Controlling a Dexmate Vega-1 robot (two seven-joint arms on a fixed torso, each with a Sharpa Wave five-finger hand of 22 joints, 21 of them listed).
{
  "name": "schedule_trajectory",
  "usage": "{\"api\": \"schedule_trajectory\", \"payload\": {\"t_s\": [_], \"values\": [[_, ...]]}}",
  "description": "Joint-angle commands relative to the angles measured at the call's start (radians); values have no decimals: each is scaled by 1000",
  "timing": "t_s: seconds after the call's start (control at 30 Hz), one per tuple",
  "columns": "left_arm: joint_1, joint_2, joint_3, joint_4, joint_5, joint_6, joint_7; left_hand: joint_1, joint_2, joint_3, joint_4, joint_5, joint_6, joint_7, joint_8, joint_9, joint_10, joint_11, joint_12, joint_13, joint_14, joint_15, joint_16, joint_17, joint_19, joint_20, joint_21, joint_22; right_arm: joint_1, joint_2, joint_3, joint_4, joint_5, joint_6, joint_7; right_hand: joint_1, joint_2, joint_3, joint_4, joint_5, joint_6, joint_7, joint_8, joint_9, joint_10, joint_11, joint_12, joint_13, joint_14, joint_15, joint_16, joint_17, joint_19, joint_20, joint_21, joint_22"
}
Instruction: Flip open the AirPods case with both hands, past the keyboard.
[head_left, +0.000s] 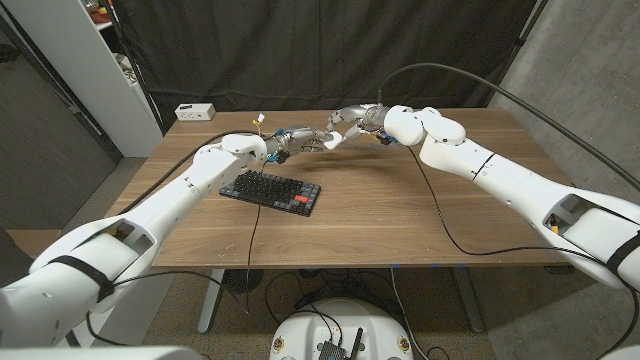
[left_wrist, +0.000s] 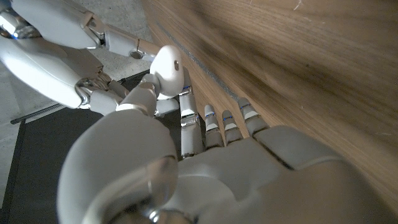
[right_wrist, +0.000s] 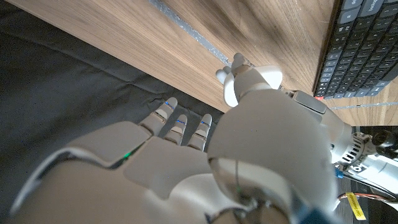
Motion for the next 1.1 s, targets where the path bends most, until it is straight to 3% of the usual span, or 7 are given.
{"api": "schedule_trajectory", "payload": {"t_s": [0.03,0.27,0.47,0.57,0.67,0.93,1.1], "values": [[31,-25,-37,13,-37,-30,40,61,32,13,-1,4,71,-36,30,27,36,-27,15,-1,33,-6,0,-1,18,4,11,3,10,5,-6,28,9,8,20,-5,2,-1,-3,1,69,73,-3,4,-6,-1,-3,2,0,-111,-3,2,0,0,-3,1],[8,-86,-54,155,-100,-86,-38,94,32,12,-3,2,99,-44,44,43,49,-53,14,-2,50,-14,-2,-1,28,-1,14,5,7,1,2,34,30,14,18,-6,2,-2,-4,1,58,74,-13,2,-9,0,-5,2,-2,-112,-5,2,0,0,-3,1],[-21,-148,-65,315,-128,-190,-124,107,26,4,0,3,103,-51,45,48,57,-76,13,-3,53,-22,-5,0,35,-12,17,6,-1,-4,22,32,67,-1,24,-10,-10,-13,-8,-1,-77,74,-92,-22,-48,10,-26,4,-16,-98,-13,4,-2,11,-3,2],[-32,-166,-63,364,-126,-226,-152,110,23,-2,2,3,104,-62,42,46,57,-80,12,-3,51,-28,-7,0,37,-15,17,6,0,-8,29,30,86,-20,39,-11,-23,-21,-13,-4,-132,73,-120,-35,-80,20,-39,4,-32,-86,-20,4,-3,20,-3,2],[-37,-170,-60,378,-115,-257,-165,111,21,-6,5,4,105,-67,40,45,56,-79,10,-3,48,-34,-9,0,38,-19,18,7,-5,-11,44,31,117,-29,40,-8,-33,-26,-15,-8,-229,74,-143,-53,-115,29,-50,3,-46,-78,-24,4,-5,24,-2,3],[-31,-160,-61,358,-98,-287,-166,113,17,-19,11,6,110,-76,35,40,45,-82,3,-3,35,-41,-15,1,34,-21,16,8,-21,-16,87,40,211,-48,20,-9,-48,-37,-14,-14,-384,77,-151,-80,-176,47,-60,2,-63,-60,-28,4,-2,43,-1,4],[-29,-169,-68,379,-109,-318,-198,115,17,-26,13,8,113,-82,32,38,41,-87,0,-2,27,-41,-18,2,26,-23,13,8,-32,-9,133,83,339,-36,23,-21,-57,-46,-8,-18,-453,88,-151,-91,-196,68,-59,1,-66,-48,-27,5,2,49,0,4]]}}
